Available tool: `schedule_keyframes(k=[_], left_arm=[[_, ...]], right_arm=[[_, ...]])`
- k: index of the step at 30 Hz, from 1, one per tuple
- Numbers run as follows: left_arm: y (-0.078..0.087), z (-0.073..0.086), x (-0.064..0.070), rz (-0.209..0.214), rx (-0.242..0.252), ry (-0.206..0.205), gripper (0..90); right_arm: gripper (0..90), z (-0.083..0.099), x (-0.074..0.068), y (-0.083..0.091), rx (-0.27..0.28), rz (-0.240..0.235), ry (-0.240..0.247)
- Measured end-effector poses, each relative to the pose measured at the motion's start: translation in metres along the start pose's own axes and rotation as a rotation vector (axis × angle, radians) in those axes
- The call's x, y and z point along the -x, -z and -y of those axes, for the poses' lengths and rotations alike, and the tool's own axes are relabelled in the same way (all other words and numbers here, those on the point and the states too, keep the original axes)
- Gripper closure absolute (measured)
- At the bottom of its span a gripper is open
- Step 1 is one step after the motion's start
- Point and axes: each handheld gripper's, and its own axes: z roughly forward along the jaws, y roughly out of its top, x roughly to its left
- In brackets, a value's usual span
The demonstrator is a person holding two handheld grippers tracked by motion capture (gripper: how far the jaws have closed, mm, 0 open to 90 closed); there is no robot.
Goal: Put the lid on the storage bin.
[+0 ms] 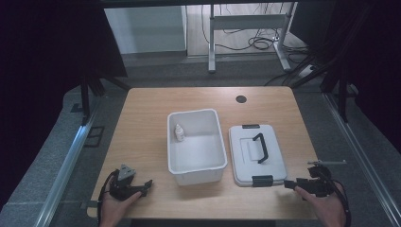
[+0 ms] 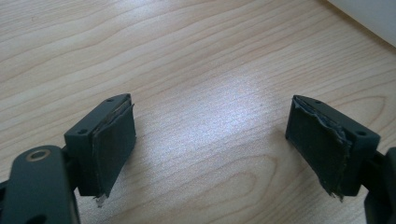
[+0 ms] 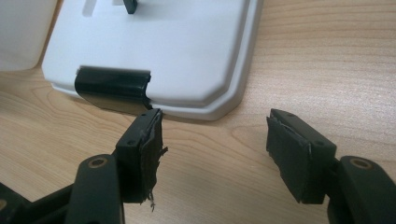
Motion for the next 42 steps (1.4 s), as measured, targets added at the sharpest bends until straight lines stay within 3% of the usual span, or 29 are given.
schedule_keyframes(k=[11,25,42], left_arm=[[0.001,0.001,0.001,0.001,0.000,-0.002,15.9],[0.001,0.001,0.001,0.005,-0.002,-0.005,15.1],[0.001,0.001,0.001,0.008,-0.003,-0.007,14.4]], right_arm=[[36.7,-0.011,-0.004,0.006,0.024,-0.013,-0.004],[36.7,-0.029,-0.018,0.019,0.067,-0.062,0.014],[37.3,-0.054,-0.035,0.028,0.010,-0.078,0.025]])
